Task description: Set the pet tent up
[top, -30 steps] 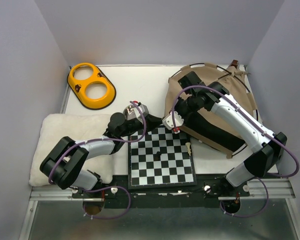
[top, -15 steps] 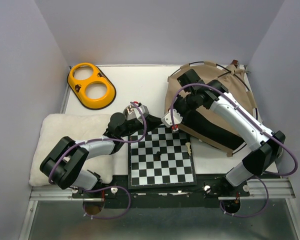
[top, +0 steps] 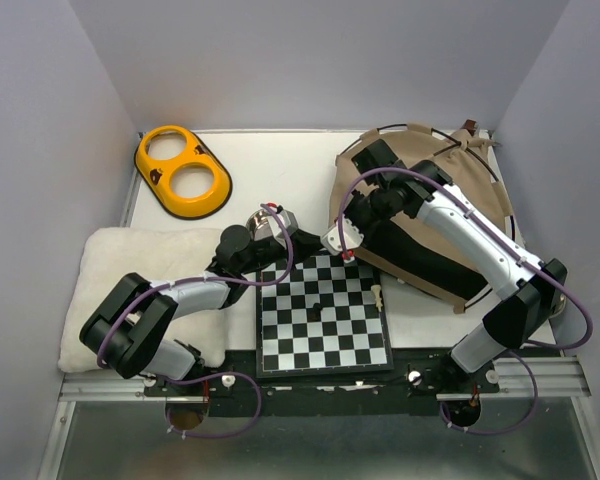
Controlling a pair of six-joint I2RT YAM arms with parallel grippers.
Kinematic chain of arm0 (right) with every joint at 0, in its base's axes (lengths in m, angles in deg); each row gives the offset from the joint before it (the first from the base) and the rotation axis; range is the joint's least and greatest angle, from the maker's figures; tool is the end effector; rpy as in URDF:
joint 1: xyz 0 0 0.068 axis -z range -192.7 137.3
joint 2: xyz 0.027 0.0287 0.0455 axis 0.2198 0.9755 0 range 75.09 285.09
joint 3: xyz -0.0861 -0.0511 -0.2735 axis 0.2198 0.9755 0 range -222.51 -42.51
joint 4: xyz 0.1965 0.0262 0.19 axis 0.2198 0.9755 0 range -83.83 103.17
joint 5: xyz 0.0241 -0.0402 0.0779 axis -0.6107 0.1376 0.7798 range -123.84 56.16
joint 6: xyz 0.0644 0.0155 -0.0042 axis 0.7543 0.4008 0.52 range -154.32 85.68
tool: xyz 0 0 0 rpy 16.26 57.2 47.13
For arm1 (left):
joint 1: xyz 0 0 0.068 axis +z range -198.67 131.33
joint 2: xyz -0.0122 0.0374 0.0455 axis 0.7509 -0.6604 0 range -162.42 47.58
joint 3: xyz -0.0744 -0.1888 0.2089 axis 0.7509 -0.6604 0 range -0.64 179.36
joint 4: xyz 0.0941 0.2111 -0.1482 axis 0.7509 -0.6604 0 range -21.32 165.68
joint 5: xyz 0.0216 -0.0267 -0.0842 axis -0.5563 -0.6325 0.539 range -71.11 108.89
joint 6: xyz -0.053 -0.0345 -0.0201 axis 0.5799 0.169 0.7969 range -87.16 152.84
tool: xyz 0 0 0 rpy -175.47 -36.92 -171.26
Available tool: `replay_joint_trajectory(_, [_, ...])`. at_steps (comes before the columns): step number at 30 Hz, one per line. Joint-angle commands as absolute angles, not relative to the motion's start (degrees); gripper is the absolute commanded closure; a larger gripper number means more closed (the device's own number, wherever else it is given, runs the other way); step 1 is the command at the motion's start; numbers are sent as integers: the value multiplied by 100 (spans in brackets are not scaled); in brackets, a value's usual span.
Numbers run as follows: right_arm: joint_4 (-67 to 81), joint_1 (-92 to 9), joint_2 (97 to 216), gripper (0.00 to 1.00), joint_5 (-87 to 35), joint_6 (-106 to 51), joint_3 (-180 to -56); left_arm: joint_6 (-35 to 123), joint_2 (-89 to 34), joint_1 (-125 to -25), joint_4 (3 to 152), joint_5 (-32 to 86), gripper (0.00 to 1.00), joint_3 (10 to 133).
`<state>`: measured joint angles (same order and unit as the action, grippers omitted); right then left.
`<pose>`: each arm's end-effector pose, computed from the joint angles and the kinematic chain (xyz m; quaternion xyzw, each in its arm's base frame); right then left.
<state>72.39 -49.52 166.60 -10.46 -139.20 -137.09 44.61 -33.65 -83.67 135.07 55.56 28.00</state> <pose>0.2582 0.2193 0.3611 -0.9153 0.2680 0.0361 0.2987 0.2254 -0.1963 0.2378 0.3573 0.5699 -0.4734 0.5687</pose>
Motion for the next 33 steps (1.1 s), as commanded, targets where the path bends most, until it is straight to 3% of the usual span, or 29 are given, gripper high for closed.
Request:
replay_joint_trajectory(1, [7385,-4926,16799,99,-1459,-13935,-13567,4436,-3231,-8391,13790,5695,100,2898])
replay_joint_trajectory(17, [7096,-5014,16747,99,-1740,-14014,-13190,4673,-3284,-8462,13694,5651,100,3082])
replay_joint_trajectory(27, [7078,-5111,16720,99,-1634,-14040,-13154,4866,-3486,-8505,13474,5458,81,3433])
replay_joint_trajectory(33, [7007,-5120,16747,99,-1617,-13988,-13101,4963,-3583,-8532,13395,5423,79,3566])
